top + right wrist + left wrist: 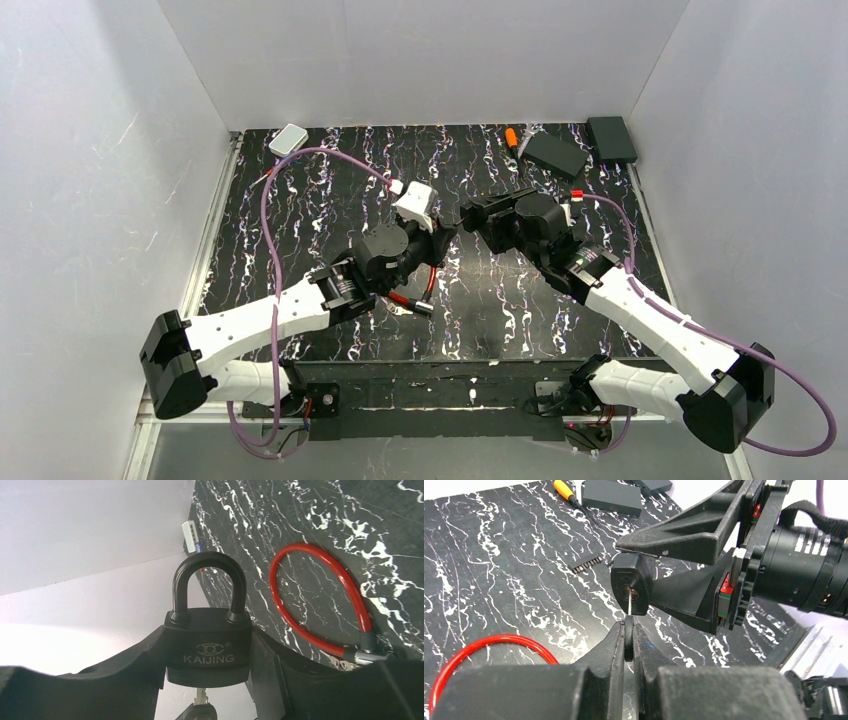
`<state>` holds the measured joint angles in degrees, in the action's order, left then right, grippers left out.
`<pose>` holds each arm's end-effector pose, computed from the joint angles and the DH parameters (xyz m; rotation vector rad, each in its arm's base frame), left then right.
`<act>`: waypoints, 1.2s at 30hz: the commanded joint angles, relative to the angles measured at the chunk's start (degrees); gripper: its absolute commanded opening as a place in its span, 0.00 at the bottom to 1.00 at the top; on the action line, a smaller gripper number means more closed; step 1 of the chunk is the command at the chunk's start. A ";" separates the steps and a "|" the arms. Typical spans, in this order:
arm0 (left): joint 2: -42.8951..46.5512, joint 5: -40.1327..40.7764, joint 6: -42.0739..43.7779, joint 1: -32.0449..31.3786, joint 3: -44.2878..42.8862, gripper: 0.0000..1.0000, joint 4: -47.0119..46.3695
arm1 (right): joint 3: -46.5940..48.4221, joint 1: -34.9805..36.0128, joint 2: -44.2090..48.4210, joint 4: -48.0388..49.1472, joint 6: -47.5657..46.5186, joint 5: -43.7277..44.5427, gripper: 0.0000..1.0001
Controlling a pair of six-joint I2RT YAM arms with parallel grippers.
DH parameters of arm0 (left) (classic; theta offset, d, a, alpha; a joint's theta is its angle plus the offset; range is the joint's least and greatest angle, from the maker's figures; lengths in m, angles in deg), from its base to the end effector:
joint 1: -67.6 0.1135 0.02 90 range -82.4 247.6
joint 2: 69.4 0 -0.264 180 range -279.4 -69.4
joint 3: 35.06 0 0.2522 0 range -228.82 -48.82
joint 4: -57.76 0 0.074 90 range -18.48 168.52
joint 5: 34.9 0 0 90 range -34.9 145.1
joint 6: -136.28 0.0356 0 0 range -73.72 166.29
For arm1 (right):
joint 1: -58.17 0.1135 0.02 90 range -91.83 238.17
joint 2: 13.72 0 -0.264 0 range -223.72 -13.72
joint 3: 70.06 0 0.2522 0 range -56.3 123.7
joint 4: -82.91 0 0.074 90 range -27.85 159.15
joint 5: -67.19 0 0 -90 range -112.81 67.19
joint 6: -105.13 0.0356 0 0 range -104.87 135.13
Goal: Unlock with the key
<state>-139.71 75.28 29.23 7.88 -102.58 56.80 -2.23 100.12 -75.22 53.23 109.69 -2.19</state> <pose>0.1570 -0.2445 0.3464 0.3312 1.6199 -0.7527 0.1893 0.1533 0.3308 1.1781 1.8055 1.1630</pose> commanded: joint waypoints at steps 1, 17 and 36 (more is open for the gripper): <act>-0.24 -1.41 -7.04 0.44 -0.14 0.00 2.85 | 2.54 2.17 4.30 15.39 2.09 -8.62 0.01; -3.96 -0.38 14.99 0.49 -0.70 0.00 -1.12 | 10.03 2.14 0.65 12.01 -1.86 -18.63 0.01; 0.85 -13.21 -25.28 5.64 -0.25 0.00 0.14 | 4.17 2.17 1.97 23.61 -2.91 -20.24 0.01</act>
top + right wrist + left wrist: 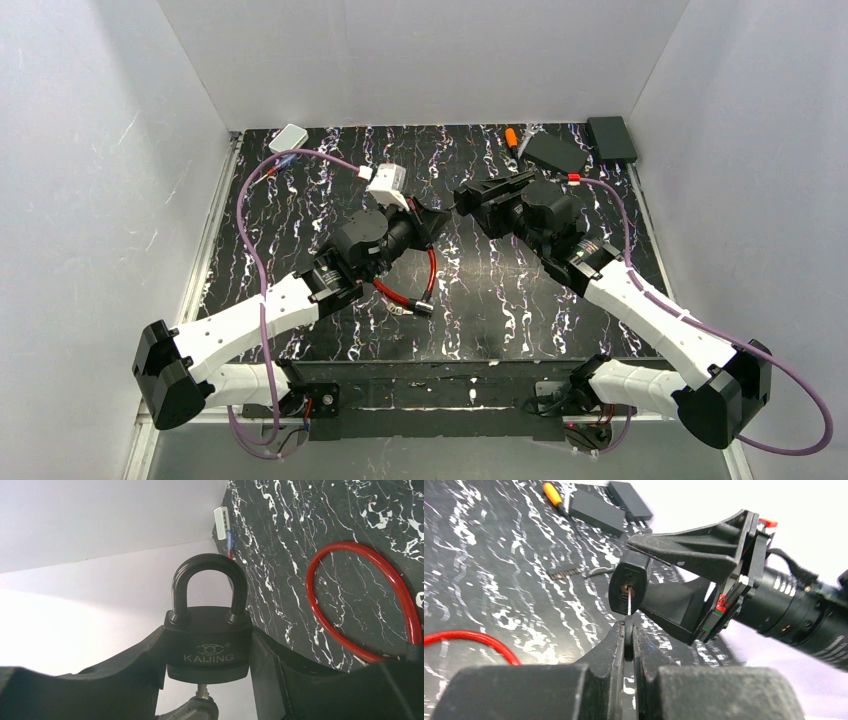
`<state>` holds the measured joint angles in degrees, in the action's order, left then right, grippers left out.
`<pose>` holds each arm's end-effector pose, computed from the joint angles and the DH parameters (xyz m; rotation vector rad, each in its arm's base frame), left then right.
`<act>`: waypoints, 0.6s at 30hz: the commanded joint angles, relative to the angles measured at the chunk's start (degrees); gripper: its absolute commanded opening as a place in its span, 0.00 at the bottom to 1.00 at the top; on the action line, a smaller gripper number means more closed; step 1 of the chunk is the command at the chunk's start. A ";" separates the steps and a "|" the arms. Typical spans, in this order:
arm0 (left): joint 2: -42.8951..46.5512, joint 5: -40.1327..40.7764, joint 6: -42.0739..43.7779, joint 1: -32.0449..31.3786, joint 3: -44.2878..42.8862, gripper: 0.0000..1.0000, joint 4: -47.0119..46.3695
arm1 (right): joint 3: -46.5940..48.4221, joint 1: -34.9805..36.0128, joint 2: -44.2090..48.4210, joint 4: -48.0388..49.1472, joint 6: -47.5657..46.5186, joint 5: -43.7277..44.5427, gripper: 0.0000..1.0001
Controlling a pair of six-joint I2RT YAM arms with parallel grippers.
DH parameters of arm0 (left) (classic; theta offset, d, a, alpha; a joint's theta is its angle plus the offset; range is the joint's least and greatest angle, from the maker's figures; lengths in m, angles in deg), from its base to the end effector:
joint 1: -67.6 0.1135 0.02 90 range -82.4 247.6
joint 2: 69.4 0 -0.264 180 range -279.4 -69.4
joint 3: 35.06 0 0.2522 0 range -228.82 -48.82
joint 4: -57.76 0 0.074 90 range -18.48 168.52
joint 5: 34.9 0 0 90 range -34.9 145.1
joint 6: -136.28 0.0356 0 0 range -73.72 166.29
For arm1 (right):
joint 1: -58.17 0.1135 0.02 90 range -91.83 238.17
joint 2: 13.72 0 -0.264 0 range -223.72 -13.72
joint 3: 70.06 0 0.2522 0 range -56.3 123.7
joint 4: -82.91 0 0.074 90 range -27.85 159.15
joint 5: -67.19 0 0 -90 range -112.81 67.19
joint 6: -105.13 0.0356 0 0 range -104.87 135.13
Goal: Unlock with the key
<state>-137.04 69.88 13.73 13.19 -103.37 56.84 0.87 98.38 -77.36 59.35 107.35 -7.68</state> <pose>0.1704 -0.2225 0.3636 0.0949 1.6294 -0.9923 0.2022 0.1588 0.3517 1.0918 1.7684 1.3083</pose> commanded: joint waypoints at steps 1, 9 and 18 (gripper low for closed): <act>-1.81 -7.31 -6.96 0.35 0.19 0.00 0.63 | 1.28 3.90 4.01 17.60 -0.91 -16.27 0.01; -2.26 2.15 22.82 -1.73 -0.93 0.00 2.02 | 10.54 3.91 -2.32 4.29 -3.57 -26.72 0.01; -2.36 6.71 11.17 -2.01 -2.60 0.00 4.04 | 9.99 3.91 -4.21 8.91 -0.21 -28.16 0.01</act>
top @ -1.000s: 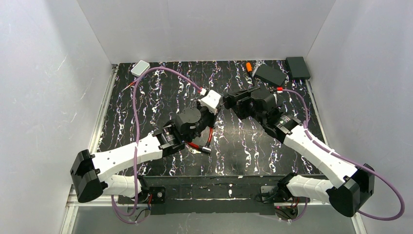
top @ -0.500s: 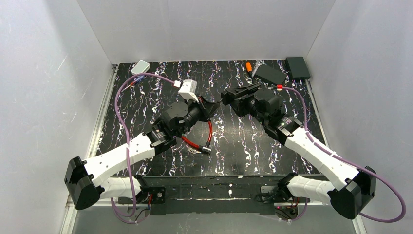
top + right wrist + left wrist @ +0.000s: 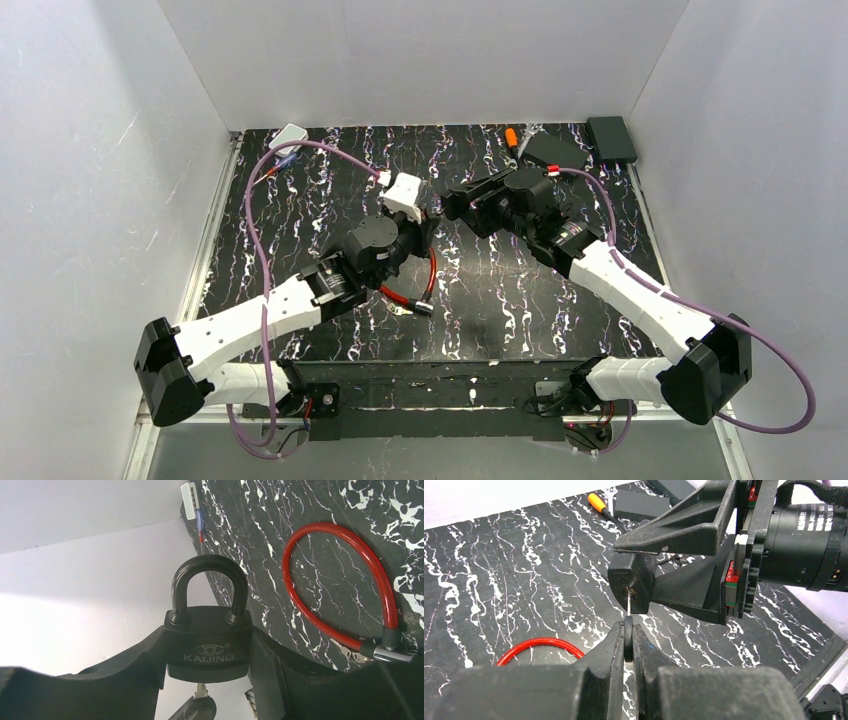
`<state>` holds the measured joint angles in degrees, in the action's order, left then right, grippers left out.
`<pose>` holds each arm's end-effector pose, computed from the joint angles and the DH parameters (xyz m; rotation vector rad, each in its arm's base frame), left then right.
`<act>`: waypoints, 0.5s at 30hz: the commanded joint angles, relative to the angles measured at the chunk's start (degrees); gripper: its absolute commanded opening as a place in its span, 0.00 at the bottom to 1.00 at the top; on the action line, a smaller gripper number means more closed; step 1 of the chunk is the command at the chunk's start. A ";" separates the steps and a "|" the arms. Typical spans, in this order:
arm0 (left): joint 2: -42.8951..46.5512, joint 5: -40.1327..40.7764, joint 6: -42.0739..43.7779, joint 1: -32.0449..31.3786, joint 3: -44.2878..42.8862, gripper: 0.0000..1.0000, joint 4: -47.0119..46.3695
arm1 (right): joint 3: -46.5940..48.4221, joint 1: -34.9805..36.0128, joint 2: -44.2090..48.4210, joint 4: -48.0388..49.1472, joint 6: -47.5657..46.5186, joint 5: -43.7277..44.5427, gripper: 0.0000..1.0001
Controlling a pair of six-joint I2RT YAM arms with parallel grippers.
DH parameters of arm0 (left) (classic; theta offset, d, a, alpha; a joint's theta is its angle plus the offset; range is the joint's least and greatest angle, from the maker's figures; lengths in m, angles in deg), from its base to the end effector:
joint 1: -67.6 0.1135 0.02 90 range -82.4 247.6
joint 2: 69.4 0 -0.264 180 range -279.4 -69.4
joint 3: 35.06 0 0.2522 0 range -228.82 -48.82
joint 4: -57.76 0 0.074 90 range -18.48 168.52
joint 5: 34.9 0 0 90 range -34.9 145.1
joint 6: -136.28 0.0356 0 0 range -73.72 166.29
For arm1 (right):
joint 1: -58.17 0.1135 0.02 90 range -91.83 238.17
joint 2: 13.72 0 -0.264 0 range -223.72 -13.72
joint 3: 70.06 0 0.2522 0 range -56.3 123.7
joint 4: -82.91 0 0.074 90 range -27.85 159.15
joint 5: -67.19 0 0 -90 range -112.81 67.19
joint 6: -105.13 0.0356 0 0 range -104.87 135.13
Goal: Unlock with the key
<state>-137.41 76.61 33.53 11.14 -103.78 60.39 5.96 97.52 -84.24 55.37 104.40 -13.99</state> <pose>0.1658 -0.2265 0.3578 0.3252 1.6063 -0.6333 0.2232 0.1760 0.3456 1.0300 1.9425 1.2602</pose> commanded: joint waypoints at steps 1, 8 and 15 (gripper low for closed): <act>-1.47 -1.45 -13.47 0.65 -2.31 0.00 1.42 | 4.93 4.72 2.69 13.21 2.75 -21.57 0.01; -0.30 -7.87 -26.73 3.82 -2.04 0.00 1.91 | 3.70 4.70 2.76 14.04 3.43 -21.41 0.01; -2.18 -13.54 -8.17 4.17 -0.60 0.00 -3.66 | 5.35 4.77 1.24 12.16 6.79 -25.63 0.01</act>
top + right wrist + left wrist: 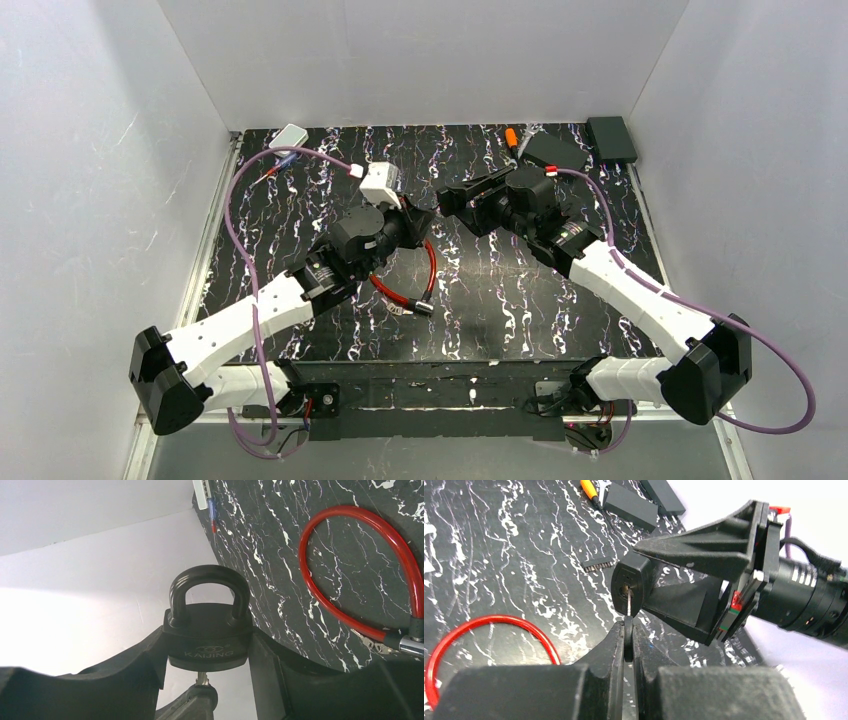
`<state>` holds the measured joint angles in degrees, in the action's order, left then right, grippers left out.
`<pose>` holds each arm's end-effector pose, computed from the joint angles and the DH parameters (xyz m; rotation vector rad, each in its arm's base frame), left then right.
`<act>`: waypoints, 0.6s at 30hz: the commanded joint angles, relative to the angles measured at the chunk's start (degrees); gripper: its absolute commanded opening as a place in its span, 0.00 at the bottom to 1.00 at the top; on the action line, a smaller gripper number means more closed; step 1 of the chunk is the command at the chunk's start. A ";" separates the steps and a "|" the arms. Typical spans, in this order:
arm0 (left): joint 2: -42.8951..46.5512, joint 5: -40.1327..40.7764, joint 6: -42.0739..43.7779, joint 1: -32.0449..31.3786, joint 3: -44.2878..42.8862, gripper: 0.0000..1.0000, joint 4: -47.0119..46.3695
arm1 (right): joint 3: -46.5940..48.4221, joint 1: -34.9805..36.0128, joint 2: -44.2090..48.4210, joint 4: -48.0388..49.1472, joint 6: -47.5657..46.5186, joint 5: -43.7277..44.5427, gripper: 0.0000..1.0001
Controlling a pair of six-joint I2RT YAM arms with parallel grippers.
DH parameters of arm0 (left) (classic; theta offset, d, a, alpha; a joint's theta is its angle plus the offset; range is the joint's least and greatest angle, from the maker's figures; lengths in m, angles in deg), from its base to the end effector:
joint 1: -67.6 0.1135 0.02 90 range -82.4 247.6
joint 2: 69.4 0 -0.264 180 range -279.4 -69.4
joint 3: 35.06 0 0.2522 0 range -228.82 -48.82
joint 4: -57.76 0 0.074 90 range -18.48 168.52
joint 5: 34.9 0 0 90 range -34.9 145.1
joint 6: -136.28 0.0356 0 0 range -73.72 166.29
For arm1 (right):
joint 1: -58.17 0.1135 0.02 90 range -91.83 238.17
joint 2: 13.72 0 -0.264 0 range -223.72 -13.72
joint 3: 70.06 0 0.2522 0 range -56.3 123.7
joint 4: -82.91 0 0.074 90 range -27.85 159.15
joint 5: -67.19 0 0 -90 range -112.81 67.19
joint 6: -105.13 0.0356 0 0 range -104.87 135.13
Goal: Unlock with the key
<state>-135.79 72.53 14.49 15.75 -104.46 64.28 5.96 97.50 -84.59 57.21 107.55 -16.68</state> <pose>0.1776 -0.2088 0.3620 0.0542 1.7008 -0.8639 0.2245 0.1790 0.3472 1.0605 1.9393 1.3488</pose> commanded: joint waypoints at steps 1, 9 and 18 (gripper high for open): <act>-3.64 -10.76 15.05 -0.44 1.44 0.00 -10.12 | 5.67 4.79 1.39 10.25 3.98 -23.45 0.01; 0.63 -22.10 24.41 -0.16 3.01 0.00 -12.08 | 5.68 4.61 2.67 10.82 2.95 -23.34 0.01; 4.92 -21.44 14.15 1.75 1.51 0.00 -6.36 | 0.29 4.61 5.76 22.03 2.64 -23.12 0.01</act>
<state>-130.35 61.07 35.13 18.50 -101.66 59.60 5.61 96.80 -83.11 60.90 109.60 -21.82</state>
